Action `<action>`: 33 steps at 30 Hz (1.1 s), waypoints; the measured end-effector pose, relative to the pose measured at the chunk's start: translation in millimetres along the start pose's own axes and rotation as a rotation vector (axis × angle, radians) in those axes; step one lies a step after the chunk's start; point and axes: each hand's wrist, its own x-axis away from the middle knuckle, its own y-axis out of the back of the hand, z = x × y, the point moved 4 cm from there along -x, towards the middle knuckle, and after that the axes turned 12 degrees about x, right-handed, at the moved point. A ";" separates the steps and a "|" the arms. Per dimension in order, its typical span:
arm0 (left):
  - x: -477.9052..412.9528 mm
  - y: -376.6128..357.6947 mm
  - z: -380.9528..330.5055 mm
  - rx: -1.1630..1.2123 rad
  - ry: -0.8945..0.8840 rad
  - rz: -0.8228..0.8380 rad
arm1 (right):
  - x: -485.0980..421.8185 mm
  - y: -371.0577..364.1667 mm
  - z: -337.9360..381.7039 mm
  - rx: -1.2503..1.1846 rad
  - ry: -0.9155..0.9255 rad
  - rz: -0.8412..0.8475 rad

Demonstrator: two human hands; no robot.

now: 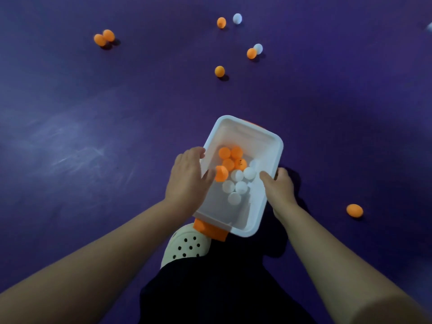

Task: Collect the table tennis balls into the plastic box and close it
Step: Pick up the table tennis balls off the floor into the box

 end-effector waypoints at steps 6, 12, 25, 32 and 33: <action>-13.2 -18.8 4.8 -0.312 -0.060 0.099 | -14.3 53.5 -50.3 0.160 -0.046 -0.147; -26.1 -57.3 -16.3 -0.405 -0.319 0.139 | -26.6 121.1 -110.4 0.561 -0.179 -0.358; -41.4 -88.8 -18.8 -0.377 -0.264 0.272 | -44.5 139.8 -154.8 0.638 -0.381 -0.068; -36.0 -73.7 -11.9 -0.371 -0.329 0.257 | -32.2 156.5 -169.8 0.600 -0.481 -0.092; -36.1 -71.3 -9.8 -0.376 -0.336 0.250 | -28.1 154.8 -164.3 0.616 -0.431 -0.126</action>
